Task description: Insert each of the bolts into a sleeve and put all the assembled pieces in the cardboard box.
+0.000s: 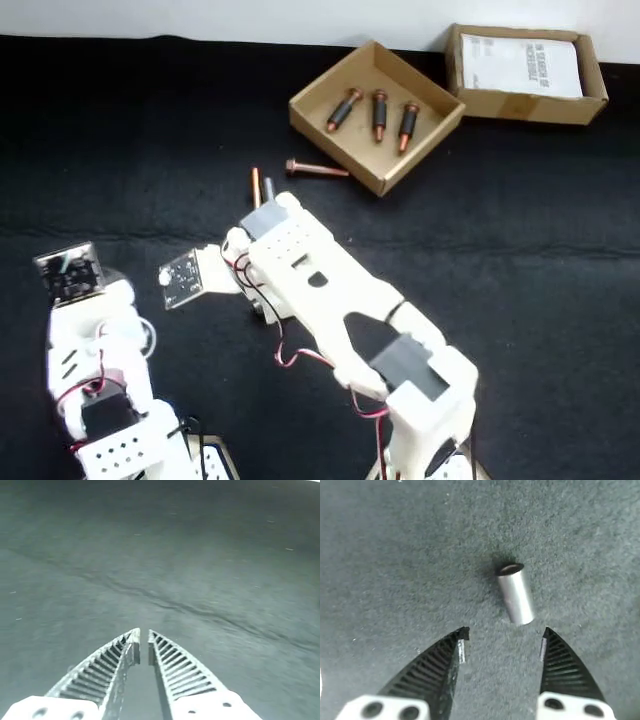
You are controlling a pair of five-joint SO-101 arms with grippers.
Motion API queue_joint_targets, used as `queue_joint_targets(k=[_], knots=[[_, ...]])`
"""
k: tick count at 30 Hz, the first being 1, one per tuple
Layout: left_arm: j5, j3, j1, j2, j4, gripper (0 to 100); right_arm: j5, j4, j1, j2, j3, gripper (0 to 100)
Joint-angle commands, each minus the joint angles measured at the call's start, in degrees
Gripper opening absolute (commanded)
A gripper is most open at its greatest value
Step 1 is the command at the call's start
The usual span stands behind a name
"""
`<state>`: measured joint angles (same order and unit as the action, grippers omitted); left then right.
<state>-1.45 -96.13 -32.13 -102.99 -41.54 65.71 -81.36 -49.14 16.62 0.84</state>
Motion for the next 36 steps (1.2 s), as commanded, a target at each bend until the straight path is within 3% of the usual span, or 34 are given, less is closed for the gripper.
queue_joint_targets(k=[1, 4, 8, 18, 28, 36], knots=[[-0.53, -0.92, -8.04, -0.57, 0.97, 2, 0.88, 1.27, 0.57, 1.10, 3.74, 21.3], [-0.53, -0.92, -16.84, -0.57, -0.35, 2, 0.88, 1.36, 0.84, 1.80, 4.88, 21.3], [-0.53, -0.92, -22.90, -0.57, -2.55, 2, 0.97, 3.91, 0.92, 2.42, 4.53, 21.3], [-0.53, -0.84, -23.25, -0.66, -2.20, 2, 0.26, 6.81, 0.57, 7.43, 4.44, 21.3], [-0.62, -0.84, -22.99, -0.66, -2.20, 2, -8.88, 11.82, -3.74, 11.47, 4.44, 21.2], [-0.62, -0.84, -22.99, -0.66, -2.20, 2, -15.12, 13.05, -3.21, 16.13, 4.35, 0.6]])
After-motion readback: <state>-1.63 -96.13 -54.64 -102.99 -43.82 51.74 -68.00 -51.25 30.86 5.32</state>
